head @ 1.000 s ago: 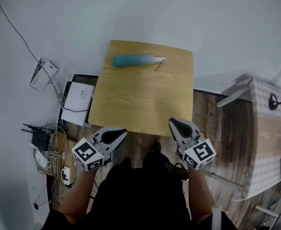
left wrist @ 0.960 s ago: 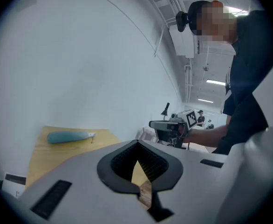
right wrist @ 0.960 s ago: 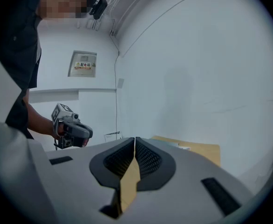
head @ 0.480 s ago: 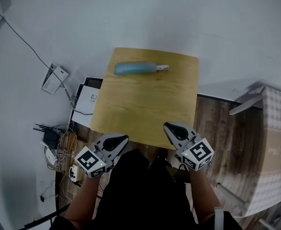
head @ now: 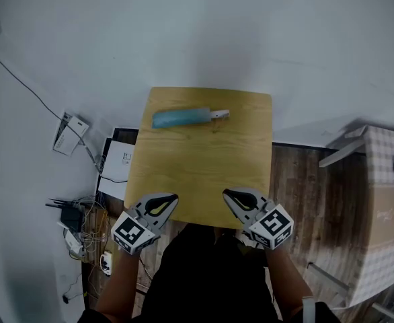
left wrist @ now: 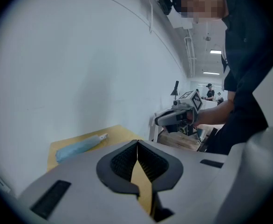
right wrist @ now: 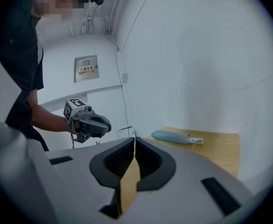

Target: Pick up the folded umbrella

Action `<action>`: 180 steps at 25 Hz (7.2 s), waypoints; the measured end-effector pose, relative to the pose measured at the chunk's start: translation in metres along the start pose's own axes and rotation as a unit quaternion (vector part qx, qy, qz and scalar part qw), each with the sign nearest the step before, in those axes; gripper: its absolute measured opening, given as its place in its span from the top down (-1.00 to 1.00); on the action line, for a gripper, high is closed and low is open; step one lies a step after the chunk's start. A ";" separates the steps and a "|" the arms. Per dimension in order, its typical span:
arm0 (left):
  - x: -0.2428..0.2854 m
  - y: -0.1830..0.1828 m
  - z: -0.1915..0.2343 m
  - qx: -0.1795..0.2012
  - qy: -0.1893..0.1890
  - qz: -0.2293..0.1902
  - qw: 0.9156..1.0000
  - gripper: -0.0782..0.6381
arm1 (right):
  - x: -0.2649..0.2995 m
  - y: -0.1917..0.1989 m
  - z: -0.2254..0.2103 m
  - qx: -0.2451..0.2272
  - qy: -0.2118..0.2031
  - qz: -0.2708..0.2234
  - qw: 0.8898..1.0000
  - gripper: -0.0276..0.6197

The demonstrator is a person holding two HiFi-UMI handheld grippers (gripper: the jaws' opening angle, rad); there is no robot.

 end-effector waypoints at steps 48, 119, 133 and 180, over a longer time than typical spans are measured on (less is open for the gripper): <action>0.294 0.067 0.300 0.235 0.157 0.325 0.903 -0.25 | 0.161 0.014 -0.119 0.130 0.062 0.034 0.989 0.85; -0.184 -0.080 -0.061 -0.149 0.266 -0.335 0.892 -0.02 | -0.014 -0.130 0.201 -0.137 -0.019 -0.109 0.984 0.85; -0.241 -0.003 -0.110 -0.166 0.273 -0.319 0.892 -0.02 | -0.022 -0.069 0.296 -0.119 0.002 -0.072 0.990 0.85; -0.236 0.019 -0.316 -0.254 0.234 -0.301 0.889 -0.03 | -0.182 0.022 0.357 -0.114 -0.126 -0.100 0.980 0.85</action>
Point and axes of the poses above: the fingertips, and each gripper's own axes: x forward along the fingers, z to its left, y out of its underside, the point moved 5 cm from there along -x, backward along the fingers, and after that the axes turned 4 degrees about z, right-handed, at the moved point
